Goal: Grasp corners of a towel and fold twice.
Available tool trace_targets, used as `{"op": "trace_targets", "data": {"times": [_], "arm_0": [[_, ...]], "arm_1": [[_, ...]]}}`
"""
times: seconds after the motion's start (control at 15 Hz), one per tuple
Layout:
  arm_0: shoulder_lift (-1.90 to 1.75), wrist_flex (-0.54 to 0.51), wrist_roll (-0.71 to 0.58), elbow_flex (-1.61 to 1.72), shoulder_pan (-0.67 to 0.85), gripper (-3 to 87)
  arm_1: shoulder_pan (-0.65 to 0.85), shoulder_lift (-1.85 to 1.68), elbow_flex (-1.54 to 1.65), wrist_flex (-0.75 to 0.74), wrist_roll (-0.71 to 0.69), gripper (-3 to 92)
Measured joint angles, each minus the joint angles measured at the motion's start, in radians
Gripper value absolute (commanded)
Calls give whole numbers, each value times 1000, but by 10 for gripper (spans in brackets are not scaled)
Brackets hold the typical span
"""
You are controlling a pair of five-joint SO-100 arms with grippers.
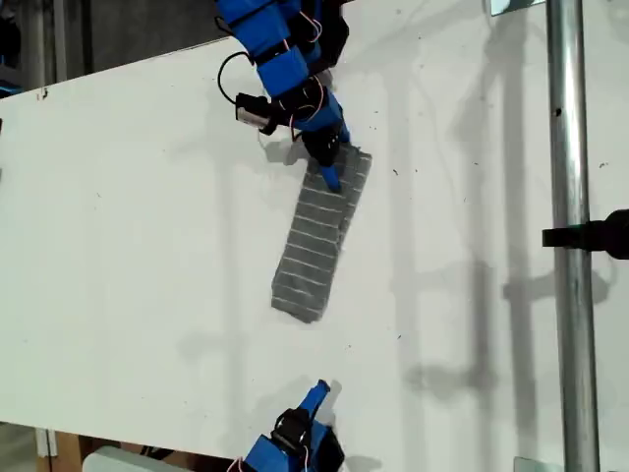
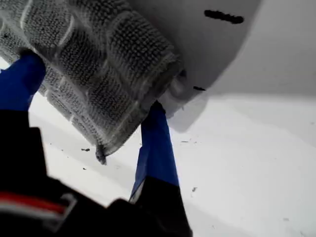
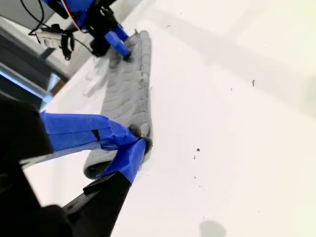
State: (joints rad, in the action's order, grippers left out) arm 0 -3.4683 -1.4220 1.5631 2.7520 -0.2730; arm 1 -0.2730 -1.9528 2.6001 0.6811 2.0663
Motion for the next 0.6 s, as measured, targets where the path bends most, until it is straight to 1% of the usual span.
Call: {"op": "trace_targets", "data": {"times": [0.13,0.2,0.27,0.33,0.53,0.6], "arm_0": [[0,0,0,0,-15,-26],[0,0,-3,2,-17,-26],[0,0,-3,2,-20,-26],[0,0,-3,2,-28,-26],[0,0,-5,2,-38,-26],[0,0,-11,3,-38,-26]], "arm_1": [[-12,141,-49,-160,-8,302],[-15,193,-87,-201,-38,257],[-15,229,-104,-245,-51,85],[-12,242,-110,-258,-66,3],[-11,229,-106,-250,-91,-2],[-12,207,-104,-204,-94,-2]]}}
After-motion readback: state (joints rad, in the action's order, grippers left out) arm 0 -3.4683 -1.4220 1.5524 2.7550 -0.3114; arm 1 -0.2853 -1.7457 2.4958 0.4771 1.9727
